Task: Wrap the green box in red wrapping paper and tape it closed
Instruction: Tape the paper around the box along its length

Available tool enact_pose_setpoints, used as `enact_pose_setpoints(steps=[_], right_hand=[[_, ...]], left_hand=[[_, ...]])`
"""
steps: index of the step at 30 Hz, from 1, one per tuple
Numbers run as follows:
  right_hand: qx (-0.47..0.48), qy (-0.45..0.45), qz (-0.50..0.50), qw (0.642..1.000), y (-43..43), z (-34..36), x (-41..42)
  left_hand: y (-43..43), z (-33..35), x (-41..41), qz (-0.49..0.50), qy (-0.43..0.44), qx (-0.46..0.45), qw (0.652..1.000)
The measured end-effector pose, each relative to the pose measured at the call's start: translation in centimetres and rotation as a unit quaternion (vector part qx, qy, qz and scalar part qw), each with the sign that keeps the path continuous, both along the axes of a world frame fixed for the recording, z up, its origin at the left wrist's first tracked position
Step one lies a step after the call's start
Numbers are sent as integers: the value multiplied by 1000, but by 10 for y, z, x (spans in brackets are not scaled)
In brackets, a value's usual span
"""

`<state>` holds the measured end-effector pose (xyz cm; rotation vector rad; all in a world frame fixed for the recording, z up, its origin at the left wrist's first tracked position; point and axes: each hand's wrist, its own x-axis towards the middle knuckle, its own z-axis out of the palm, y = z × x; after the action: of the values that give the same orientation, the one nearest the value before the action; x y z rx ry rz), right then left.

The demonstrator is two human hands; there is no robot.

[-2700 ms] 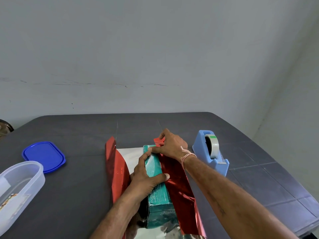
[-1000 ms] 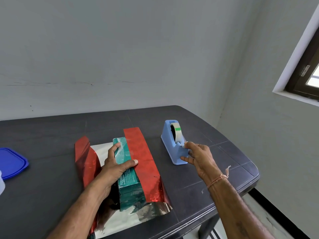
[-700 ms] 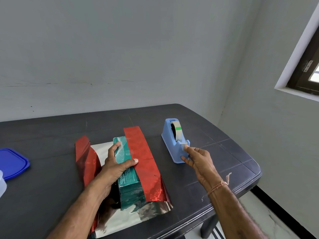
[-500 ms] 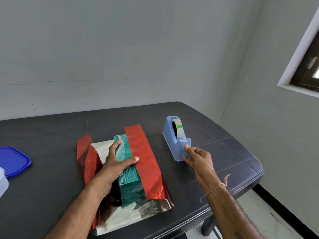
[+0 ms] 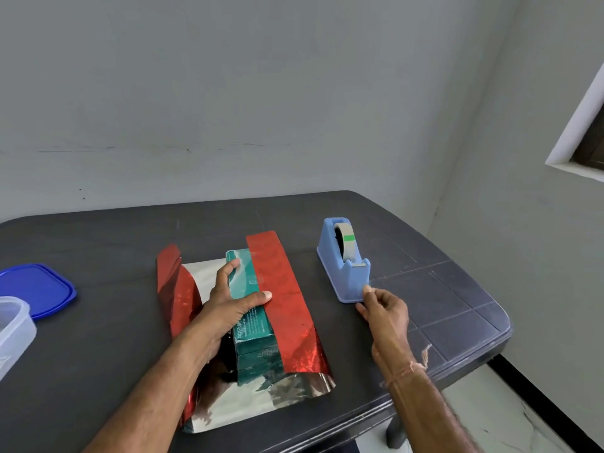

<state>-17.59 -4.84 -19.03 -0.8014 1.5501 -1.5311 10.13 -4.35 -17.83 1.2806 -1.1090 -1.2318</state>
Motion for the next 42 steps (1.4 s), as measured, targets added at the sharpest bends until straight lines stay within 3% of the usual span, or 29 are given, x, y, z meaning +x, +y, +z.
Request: enact_pose_setpoints(steps=[2, 5, 10, 15, 27, 37, 42], right_hand=[[-40, 63, -20, 997, 17, 0, 9], [-169, 121, 124, 970, 37, 21, 27], [-163, 198, 336, 906, 28, 57, 56], [-154, 313, 382, 856, 24, 57, 61], [-123, 270, 403, 865, 33, 54, 56], [-109, 195, 413, 883, 35, 54, 55], [-120, 246, 453, 849, 29, 66, 58]], left_hand=[[2, 4, -3, 5, -6, -5, 1000], [4, 5, -3, 15, -28, -25, 999], [10, 10, -8, 36, -46, -60, 996], [16, 11, -10, 51, -58, -78, 994], [37, 16, 2, -89, -63, -12, 994], [37, 23, 13, -160, -129, 21, 978], [36, 22, 13, -164, -151, 23, 975]])
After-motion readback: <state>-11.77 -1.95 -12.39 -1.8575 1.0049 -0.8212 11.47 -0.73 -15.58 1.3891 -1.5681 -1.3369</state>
